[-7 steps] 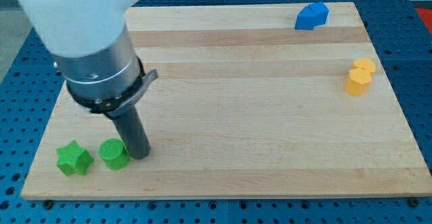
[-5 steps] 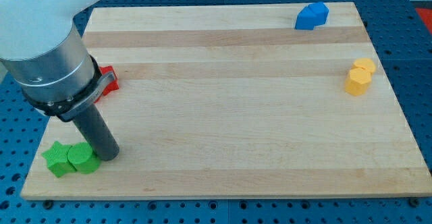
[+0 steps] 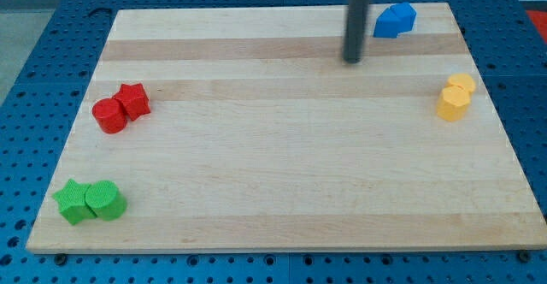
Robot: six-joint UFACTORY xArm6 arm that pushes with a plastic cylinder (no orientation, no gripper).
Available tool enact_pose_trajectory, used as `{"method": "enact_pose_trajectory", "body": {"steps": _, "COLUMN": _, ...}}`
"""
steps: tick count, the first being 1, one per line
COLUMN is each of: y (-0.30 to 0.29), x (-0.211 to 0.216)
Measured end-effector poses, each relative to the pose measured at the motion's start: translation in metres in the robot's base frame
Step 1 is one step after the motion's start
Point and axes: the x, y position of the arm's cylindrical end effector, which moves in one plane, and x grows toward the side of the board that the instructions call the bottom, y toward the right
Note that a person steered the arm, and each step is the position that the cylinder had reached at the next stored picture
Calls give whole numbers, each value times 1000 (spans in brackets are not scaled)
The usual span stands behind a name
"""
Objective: Move the blue cube along with the blue triangle towards the top center
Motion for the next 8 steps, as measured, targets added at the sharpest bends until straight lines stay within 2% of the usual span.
{"method": "enact_pose_trajectory", "body": {"steps": 1, "y": 94, "x": -8}}
{"method": "enact_pose_trajectory", "body": {"steps": 2, "y": 163, "x": -33}}
{"method": "enact_pose_trajectory", "body": {"steps": 3, "y": 173, "x": -95}}
{"method": "enact_pose_trajectory", "body": {"steps": 4, "y": 155, "x": -110}}
{"method": "enact_pose_trajectory", "body": {"steps": 5, "y": 113, "x": -99}}
{"method": "enact_pose_trajectory", "body": {"steps": 7, "y": 20, "x": -45}}
{"method": "enact_pose_trajectory", "body": {"steps": 8, "y": -10, "x": -38}}
